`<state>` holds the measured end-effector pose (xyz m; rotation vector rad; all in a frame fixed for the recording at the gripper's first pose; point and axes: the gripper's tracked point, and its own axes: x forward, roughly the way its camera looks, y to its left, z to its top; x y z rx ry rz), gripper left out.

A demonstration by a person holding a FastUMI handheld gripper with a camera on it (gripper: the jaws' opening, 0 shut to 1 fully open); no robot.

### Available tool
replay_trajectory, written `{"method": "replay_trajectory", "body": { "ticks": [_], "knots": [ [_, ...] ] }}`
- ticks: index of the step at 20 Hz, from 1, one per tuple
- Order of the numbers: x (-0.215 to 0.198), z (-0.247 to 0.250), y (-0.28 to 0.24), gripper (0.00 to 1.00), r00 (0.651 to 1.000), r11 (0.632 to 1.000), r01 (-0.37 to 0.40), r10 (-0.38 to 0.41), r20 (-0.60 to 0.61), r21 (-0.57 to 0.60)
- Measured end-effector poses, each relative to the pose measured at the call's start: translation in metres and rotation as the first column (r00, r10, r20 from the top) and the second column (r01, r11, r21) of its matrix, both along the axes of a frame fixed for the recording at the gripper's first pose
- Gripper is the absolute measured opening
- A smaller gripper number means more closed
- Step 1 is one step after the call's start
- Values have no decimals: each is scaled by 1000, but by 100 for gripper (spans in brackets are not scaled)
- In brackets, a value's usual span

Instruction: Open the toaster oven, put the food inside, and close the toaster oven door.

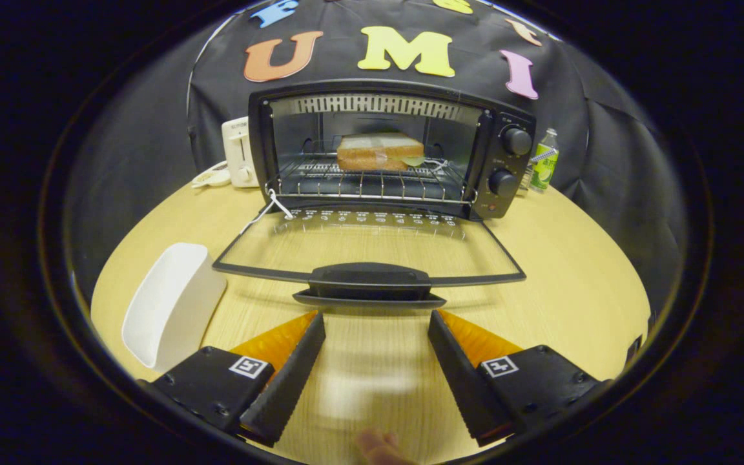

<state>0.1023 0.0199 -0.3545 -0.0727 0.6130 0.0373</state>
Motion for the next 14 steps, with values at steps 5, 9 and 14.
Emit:
{"method": "replay_trajectory", "body": {
  "ticks": [5,9,14],
  "knots": [
    [2,1,2,100,1000,999,18,-18,12,37],
    [2,1,1,100,1000,999,17,-18,18,41],
    [-1,16,2,100,994,998,16,-23,110,57]
  ]
}}
